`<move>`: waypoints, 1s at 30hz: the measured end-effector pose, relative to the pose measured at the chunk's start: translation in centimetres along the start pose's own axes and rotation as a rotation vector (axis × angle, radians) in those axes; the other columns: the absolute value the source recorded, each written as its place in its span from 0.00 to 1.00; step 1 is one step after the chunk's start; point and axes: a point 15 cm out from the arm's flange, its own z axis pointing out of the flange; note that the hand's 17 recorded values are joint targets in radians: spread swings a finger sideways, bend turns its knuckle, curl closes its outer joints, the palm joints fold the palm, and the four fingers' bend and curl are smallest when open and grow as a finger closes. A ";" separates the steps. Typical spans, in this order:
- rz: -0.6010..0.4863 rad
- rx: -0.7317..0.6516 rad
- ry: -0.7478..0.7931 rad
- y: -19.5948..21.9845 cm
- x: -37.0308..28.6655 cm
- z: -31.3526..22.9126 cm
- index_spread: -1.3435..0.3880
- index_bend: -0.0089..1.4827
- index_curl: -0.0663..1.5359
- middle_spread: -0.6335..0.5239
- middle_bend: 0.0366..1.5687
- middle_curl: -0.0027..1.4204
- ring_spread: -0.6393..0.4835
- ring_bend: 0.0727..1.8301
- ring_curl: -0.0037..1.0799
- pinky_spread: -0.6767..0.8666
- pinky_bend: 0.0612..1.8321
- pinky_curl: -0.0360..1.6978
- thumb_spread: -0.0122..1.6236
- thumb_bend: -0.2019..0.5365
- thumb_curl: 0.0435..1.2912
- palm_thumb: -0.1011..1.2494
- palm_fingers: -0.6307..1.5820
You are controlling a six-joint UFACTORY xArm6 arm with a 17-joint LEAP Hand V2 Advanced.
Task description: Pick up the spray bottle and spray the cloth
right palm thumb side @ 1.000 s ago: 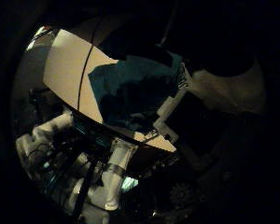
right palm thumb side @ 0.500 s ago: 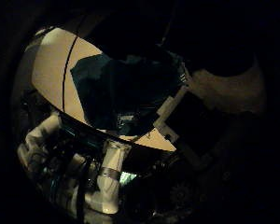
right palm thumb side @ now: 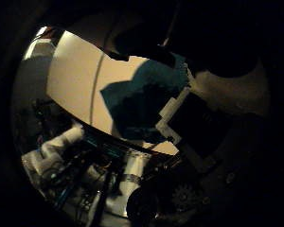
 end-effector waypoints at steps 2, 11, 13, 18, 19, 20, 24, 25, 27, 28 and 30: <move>-0.005 0.037 -0.077 -0.8 -2.1 -1.3 0.64 0.74 0.62 0.41 0.84 0.64 0.36 0.72 0.80 0.31 0.75 0.50 0.55 0.25 0.56 0.84 0.79; -0.042 0.204 -0.467 -4.6 -11.1 -7.1 0.64 0.74 0.62 0.41 0.84 0.65 0.36 0.72 0.80 0.31 0.75 0.50 0.56 0.26 0.57 0.86 0.79; -0.061 0.278 -0.545 -6.0 -12.4 -8.6 0.64 0.74 0.62 0.41 0.84 0.65 0.36 0.72 0.80 0.31 0.75 0.50 0.56 0.25 0.57 0.86 0.79; -0.129 0.373 -0.686 -7.3 -14.8 -9.9 0.64 0.74 0.61 0.41 0.83 0.65 0.36 0.72 0.80 0.31 0.75 0.50 0.55 0.25 0.57 0.87 0.79; -0.130 0.378 -0.718 -7.4 -15.3 -9.7 0.64 0.74 0.61 0.41 0.84 0.65 0.36 0.72 0.80 0.31 0.75 0.50 0.55 0.25 0.57 0.87 0.79; -0.132 0.391 -0.757 -7.6 -15.8 -9.6 0.64 0.74 0.61 0.41 0.84 0.65 0.36 0.72 0.80 0.31 0.75 0.50 0.55 0.25 0.57 0.88 0.79; -0.136 0.476 -0.898 -8.7 -17.3 -9.5 0.64 0.74 0.61 0.41 0.84 0.64 0.36 0.72 0.80 0.31 0.75 0.50 0.54 0.25 0.57 0.87 0.79; -0.131 0.489 -0.925 -8.9 -17.5 -9.1 0.64 0.74 0.61 0.41 0.84 0.64 0.36 0.72 0.80 0.31 0.75 0.50 0.54 0.25 0.57 0.87 0.79; -0.119 0.515 -0.971 -9.2 -17.8 -8.4 0.64 0.74 0.61 0.41 0.84 0.64 0.36 0.72 0.80 0.31 0.75 0.50 0.54 0.25 0.58 0.87 0.79; -0.111 0.527 -0.990 -9.4 -17.8 -8.1 0.64 0.74 0.61 0.41 0.84 0.64 0.36 0.72 0.80 0.31 0.75 0.50 0.54 0.25 0.58 0.86 0.79; -0.105 0.541 -1.033 -9.5 -18.2 -6.8 0.64 0.74 0.61 0.41 0.84 0.64 0.36 0.72 0.80 0.31 0.75 0.50 0.53 0.25 0.59 0.87 0.79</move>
